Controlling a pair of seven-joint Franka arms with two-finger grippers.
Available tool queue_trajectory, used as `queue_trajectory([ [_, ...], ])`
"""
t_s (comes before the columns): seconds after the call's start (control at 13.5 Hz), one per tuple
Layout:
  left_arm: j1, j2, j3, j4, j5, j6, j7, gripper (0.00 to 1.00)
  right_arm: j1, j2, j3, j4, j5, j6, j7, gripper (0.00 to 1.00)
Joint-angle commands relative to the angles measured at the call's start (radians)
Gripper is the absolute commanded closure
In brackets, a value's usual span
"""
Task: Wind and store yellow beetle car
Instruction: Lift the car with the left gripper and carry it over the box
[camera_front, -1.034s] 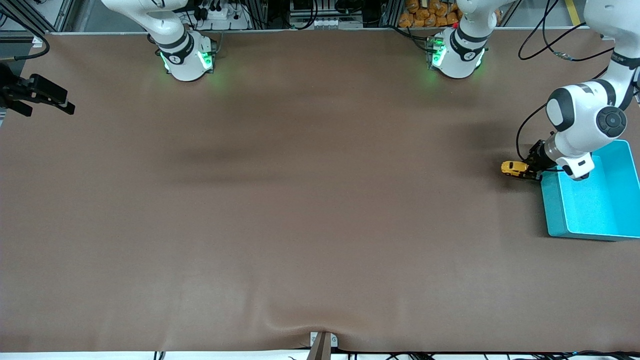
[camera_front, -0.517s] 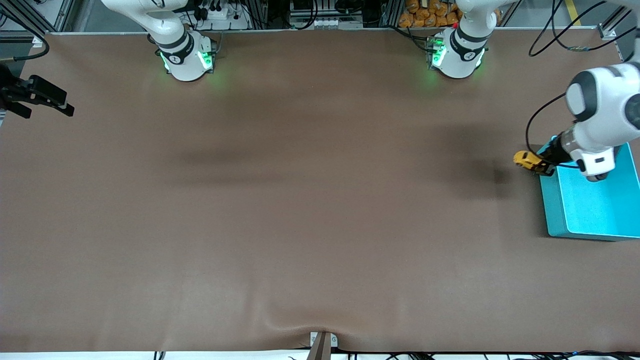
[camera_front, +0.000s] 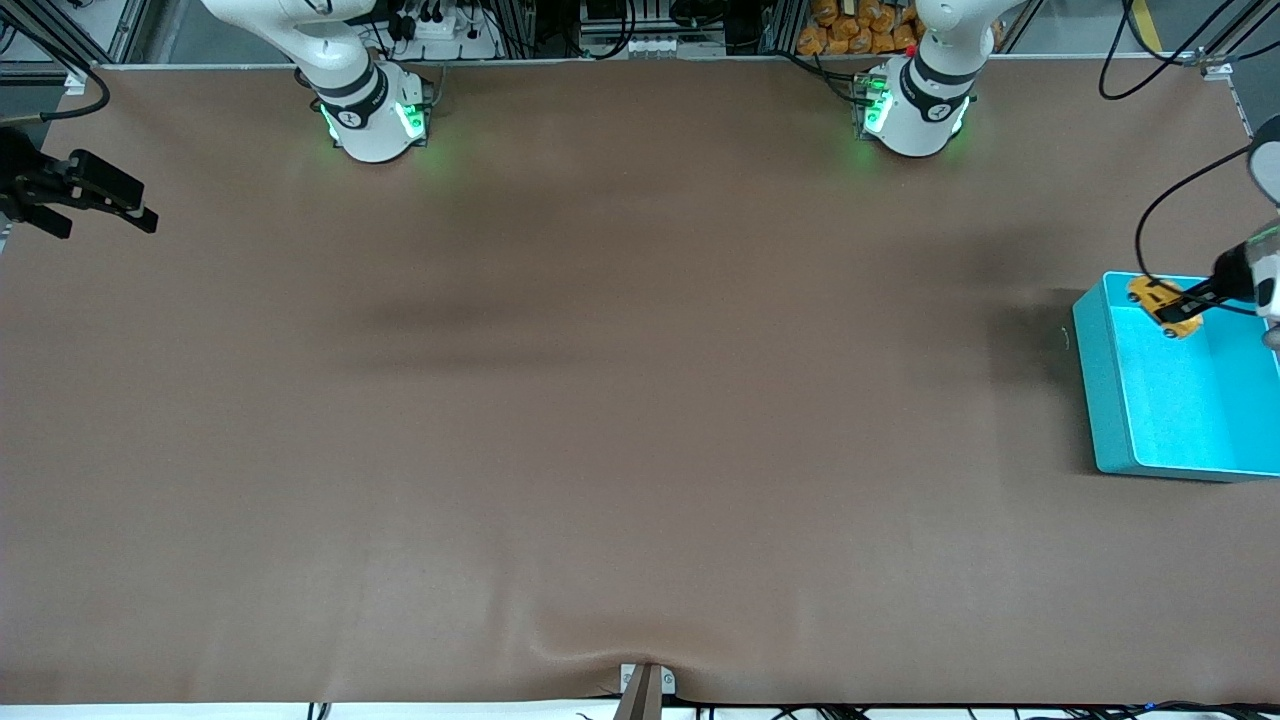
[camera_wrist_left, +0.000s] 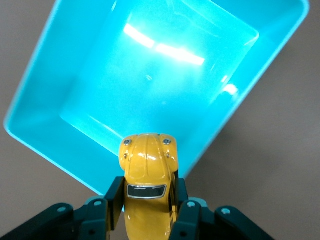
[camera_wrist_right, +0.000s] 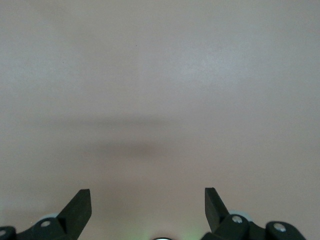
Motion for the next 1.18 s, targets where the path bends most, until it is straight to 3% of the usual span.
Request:
queue_trajectory([
  [0.0,0.039,0.109,-0.012,0.098,0.123,-0.005,0.089,0.95,0.023,-0.021,-0.01,-0.02,-0.003,0.013,0.001,0.0],
  [0.44,0.102,0.305,-0.012,0.169,0.167,0.171,0.232,0.95,0.029,-0.017,-0.009,-0.022,-0.002,0.02,0.001,0.0],
  [1.11,0.106,0.402,-0.012,0.17,0.243,0.26,0.293,0.93,0.029,-0.015,-0.009,-0.026,-0.002,0.02,0.001,0.0],
])
